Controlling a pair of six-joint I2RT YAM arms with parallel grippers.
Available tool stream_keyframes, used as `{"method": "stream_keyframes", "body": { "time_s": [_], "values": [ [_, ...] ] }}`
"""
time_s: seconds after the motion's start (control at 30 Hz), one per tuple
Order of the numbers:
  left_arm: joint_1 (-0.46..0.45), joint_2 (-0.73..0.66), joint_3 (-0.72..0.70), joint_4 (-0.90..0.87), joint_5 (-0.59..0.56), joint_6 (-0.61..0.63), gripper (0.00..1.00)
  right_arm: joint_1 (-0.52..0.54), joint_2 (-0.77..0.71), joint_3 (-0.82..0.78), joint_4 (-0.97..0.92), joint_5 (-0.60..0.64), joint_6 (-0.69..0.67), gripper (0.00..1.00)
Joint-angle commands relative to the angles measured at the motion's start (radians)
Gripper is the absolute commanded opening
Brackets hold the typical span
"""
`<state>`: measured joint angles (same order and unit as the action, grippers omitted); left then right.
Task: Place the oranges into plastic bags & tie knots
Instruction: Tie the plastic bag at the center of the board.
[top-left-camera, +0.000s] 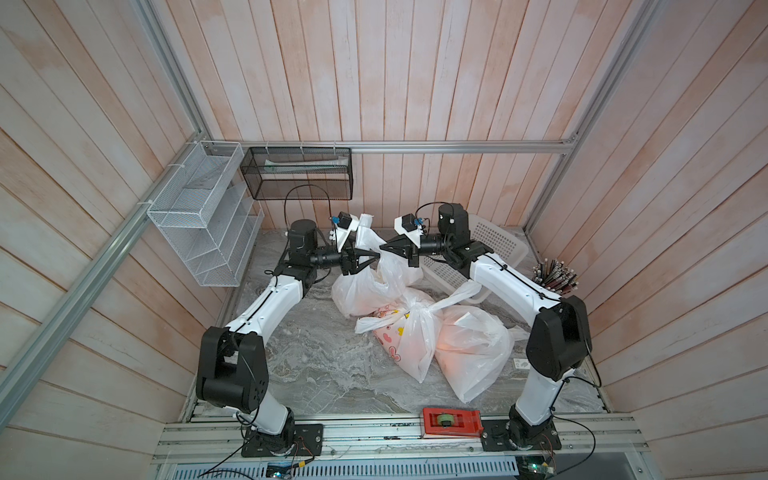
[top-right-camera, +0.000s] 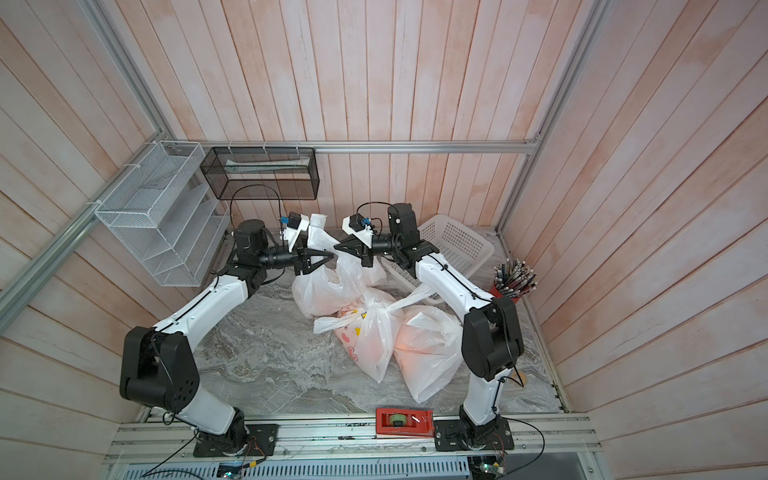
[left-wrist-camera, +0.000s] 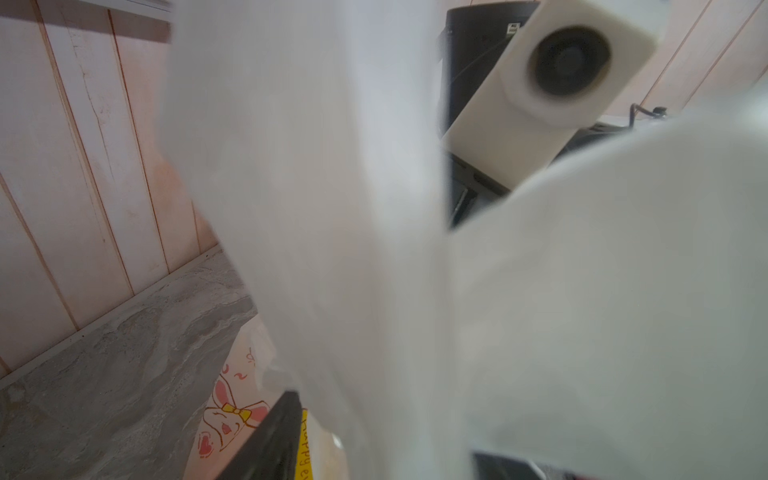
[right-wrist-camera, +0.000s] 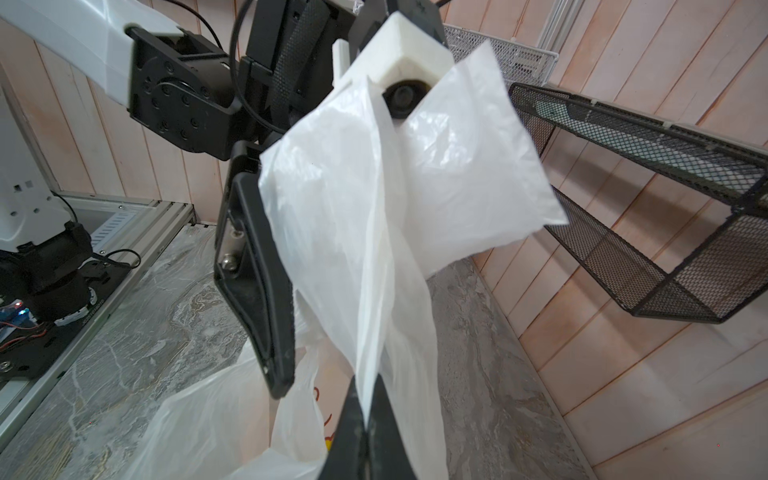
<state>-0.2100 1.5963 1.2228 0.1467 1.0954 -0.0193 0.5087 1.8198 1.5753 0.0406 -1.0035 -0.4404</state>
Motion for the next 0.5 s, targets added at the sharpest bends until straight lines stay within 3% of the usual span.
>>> {"method": "stream_keyframes", "body": {
  "time_s": [0.0, 0.47],
  "values": [
    [-0.005, 0.004, -0.007, 0.001, 0.002, 0.008, 0.6, 0.002, -0.006, 0.002, -0.026, 0.014, -0.048, 0.0],
    [-0.015, 0.011, -0.002, 0.015, 0.005, -0.006, 0.69, 0.035, 0.019, 0.049, -0.193, 0.127, -0.208, 0.0]
  ]
}}
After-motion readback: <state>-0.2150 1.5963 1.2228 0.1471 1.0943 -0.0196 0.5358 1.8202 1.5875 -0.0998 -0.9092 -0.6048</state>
